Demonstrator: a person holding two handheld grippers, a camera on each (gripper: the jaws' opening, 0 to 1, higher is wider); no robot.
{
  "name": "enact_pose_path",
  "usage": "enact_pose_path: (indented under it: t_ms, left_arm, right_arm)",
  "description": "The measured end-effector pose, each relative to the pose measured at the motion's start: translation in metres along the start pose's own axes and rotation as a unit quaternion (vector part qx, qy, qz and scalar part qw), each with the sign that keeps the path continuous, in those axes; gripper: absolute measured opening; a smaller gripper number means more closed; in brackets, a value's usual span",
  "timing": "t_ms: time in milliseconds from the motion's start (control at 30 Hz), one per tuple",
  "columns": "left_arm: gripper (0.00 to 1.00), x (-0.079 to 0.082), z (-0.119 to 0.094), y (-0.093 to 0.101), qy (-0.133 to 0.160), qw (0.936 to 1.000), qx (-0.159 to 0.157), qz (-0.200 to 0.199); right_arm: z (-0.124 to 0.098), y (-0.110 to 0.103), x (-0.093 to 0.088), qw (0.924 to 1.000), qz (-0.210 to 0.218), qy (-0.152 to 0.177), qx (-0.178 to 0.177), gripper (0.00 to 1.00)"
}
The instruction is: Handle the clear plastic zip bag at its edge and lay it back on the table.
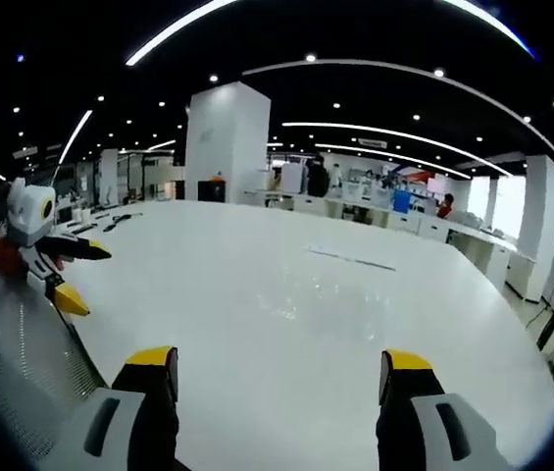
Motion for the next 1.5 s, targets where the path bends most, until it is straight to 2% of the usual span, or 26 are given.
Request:
enact_pose_path:
  t_ms: [100,400,567,667,867,1000,1067,1133,1300,1500]
  left_arm:
    - [0.91,-0.002,0.0,-0.004,-0.003,1.0,0.009,0.001]
    - [0.93,-0.006,0.002,-0.006,-0.013,0.9999,0.008,0.0]
    - [0.94,-0.006,0.002,-0.007,-0.013,0.9999,0.005,-0.005]
    - [0.94,-0.007,0.002,-0.008,-0.022,0.9997,0.007,0.0]
    - [0.94,-0.006,0.0,-0.013,-0.036,0.9992,0.018,0.006]
    - [0.93,0.004,-0.004,-0.01,-0.03,0.9994,0.015,0.0]
    - [0.91,0.008,-0.002,-0.01,-0.027,0.9995,0.01,0.009]
    - [0.88,0.013,0.002,-0.008,-0.025,0.9994,0.003,0.023]
    - [0.88,0.018,0.007,-0.007,-0.037,0.9984,-0.004,0.044]
    - [0.86,0.025,0.006,-0.003,-0.041,0.9966,-0.009,0.071]
  right_arm:
    - [-0.002,-0.001,0.005,0.9998,-0.012,0.017,-0.004,0.84]
    - [0.0,-0.001,0.004,0.9999,-0.012,0.01,-0.003,0.82]
    - [-0.001,0.001,0.004,0.9998,-0.017,0.008,-0.008,0.77]
    - [0.0,0.002,0.003,0.9998,-0.015,0.0,-0.01,0.77]
    - [0.01,0.002,0.014,0.9997,-0.017,-0.006,0.018,0.78]
    - [0.019,-0.004,0.025,0.9983,-0.047,-0.006,0.035,0.78]
    - [0.026,-0.008,0.03,0.9975,-0.045,-0.01,0.054,0.76]
    - [0.029,-0.009,0.036,0.9972,-0.05,-0.006,0.056,0.75]
    - [0.039,-0.013,0.048,0.9961,-0.056,-0.006,0.068,0.75]
    - [0.06,-0.016,0.049,0.9924,-0.084,-0.028,0.086,0.73]
Point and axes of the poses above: the point that each gripper's makers call its tool centre point, and the gripper's own axes: z roughly forward along the fingers, y roughly to its right, x roughly out of its top, the point moved 6 cm from there along -z, roughly backward along the fingers, and after that the axes turned 13 degrees about -y, right-handed, at the moved point
